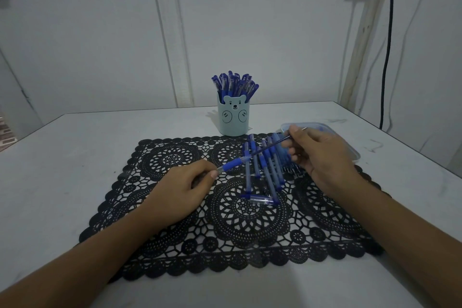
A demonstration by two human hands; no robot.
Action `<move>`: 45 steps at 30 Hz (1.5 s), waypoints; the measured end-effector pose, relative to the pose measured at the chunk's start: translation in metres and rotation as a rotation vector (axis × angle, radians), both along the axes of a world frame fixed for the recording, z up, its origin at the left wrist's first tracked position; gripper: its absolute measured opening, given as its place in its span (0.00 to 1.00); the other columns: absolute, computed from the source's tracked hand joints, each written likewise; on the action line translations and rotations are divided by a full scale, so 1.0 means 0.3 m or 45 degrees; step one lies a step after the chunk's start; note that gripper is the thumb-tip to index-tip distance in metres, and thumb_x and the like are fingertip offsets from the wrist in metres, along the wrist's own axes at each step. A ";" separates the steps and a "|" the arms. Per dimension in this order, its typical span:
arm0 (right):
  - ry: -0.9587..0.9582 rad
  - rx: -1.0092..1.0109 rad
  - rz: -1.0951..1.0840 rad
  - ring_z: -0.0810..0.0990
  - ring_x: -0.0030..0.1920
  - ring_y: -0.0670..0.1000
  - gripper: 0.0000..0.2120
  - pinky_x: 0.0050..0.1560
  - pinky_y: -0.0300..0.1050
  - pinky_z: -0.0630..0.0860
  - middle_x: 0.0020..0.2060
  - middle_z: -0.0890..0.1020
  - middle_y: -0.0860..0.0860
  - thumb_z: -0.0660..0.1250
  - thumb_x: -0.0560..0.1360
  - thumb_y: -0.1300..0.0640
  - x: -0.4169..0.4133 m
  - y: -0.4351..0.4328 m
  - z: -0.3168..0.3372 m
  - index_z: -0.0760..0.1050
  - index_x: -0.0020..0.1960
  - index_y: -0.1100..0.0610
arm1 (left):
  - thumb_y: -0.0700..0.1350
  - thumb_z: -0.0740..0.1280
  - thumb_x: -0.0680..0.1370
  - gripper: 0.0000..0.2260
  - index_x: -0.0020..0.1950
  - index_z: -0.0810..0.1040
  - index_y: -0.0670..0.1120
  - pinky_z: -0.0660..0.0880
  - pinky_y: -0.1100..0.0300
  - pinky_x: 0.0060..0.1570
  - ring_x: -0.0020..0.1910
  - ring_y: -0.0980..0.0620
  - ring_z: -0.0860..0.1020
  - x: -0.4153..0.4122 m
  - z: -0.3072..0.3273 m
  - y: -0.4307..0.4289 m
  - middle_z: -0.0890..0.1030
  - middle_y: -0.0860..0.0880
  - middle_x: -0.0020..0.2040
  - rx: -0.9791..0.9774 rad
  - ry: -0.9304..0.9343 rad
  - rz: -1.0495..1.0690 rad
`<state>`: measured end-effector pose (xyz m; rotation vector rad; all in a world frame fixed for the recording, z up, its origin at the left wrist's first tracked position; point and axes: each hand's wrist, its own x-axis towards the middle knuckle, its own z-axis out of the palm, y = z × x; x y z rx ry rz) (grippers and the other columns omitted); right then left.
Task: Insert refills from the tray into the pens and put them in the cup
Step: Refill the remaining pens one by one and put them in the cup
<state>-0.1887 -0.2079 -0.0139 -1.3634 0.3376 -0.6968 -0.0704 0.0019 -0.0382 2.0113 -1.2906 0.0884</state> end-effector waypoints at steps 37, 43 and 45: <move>0.580 -1.562 0.177 0.74 0.39 0.42 0.08 0.40 0.31 0.70 0.40 0.77 0.45 0.58 0.78 0.52 -0.017 0.064 -0.026 0.75 0.47 0.53 | 0.44 0.61 0.78 0.10 0.45 0.72 0.61 0.66 0.67 0.29 0.32 0.52 0.73 -0.010 0.007 0.000 0.77 0.49 0.32 0.011 -0.009 -0.018; 0.242 -0.760 0.027 0.75 0.29 0.38 0.09 0.33 0.33 0.74 0.31 0.79 0.46 0.60 0.78 0.59 -0.011 0.065 -0.008 0.74 0.40 0.54 | 0.46 0.60 0.79 0.08 0.45 0.72 0.60 0.66 0.68 0.28 0.31 0.55 0.73 -0.008 0.005 0.000 0.77 0.50 0.31 0.024 -0.022 -0.030; 0.172 -0.650 0.026 0.76 0.29 0.39 0.09 0.33 0.33 0.75 0.31 0.80 0.47 0.60 0.78 0.60 -0.012 0.072 -0.005 0.75 0.40 0.56 | 0.45 0.61 0.78 0.09 0.45 0.72 0.60 0.67 0.68 0.28 0.31 0.55 0.73 -0.008 0.005 -0.001 0.77 0.50 0.31 0.029 -0.024 -0.027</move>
